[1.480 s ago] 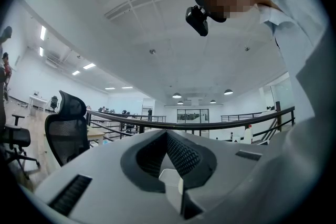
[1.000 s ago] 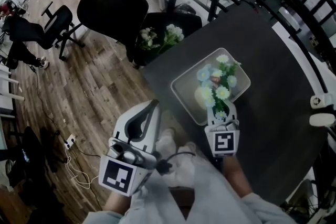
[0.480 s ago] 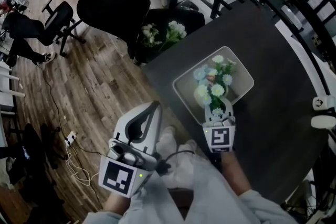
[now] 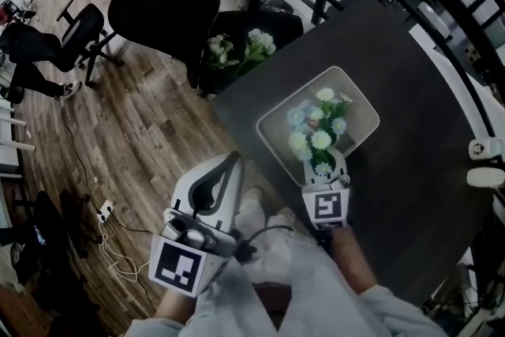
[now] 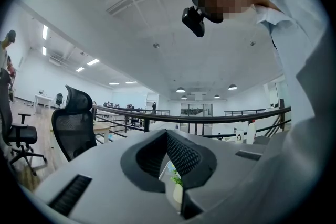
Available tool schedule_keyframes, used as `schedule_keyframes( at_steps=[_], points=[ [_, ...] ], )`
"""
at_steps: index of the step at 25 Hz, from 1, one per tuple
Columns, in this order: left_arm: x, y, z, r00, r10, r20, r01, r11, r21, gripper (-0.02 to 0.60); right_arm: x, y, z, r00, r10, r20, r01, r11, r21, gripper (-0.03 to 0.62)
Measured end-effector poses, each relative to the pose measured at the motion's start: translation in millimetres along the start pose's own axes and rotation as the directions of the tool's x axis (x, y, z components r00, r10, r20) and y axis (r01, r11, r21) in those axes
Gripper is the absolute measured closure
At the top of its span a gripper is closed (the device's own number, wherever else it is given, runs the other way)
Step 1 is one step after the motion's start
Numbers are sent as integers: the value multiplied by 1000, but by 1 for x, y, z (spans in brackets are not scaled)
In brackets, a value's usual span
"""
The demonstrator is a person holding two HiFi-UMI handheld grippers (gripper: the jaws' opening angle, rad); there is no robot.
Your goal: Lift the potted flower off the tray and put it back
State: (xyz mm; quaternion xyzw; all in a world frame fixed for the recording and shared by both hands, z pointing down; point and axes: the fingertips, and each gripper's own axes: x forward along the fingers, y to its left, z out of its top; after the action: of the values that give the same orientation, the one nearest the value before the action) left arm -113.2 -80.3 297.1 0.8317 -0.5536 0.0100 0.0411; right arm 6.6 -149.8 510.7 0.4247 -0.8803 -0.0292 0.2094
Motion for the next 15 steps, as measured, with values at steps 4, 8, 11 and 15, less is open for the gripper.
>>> schedule_keyframes(
  at_steps=[4,8,11,15],
  points=[
    [2,-2,1,1000,-13,2,13,1000,-1,581,-1,-1,1,1000,1,-2,-1,999,42,495],
    [4,-5,0,1000,-28,1,28,1000,-5,581,-2,1,0,1000,8,-1,-8,996,94,428],
    [6,-6,0,999,-41,4,41,999,-5,581,-3,0,2,1000,4,-12,-3,993,115,413],
    [8,-10,1,998,-60,11,60,998,-5,581,-7,0,-2,999,14,-37,-9,991,136,384]
  ],
)
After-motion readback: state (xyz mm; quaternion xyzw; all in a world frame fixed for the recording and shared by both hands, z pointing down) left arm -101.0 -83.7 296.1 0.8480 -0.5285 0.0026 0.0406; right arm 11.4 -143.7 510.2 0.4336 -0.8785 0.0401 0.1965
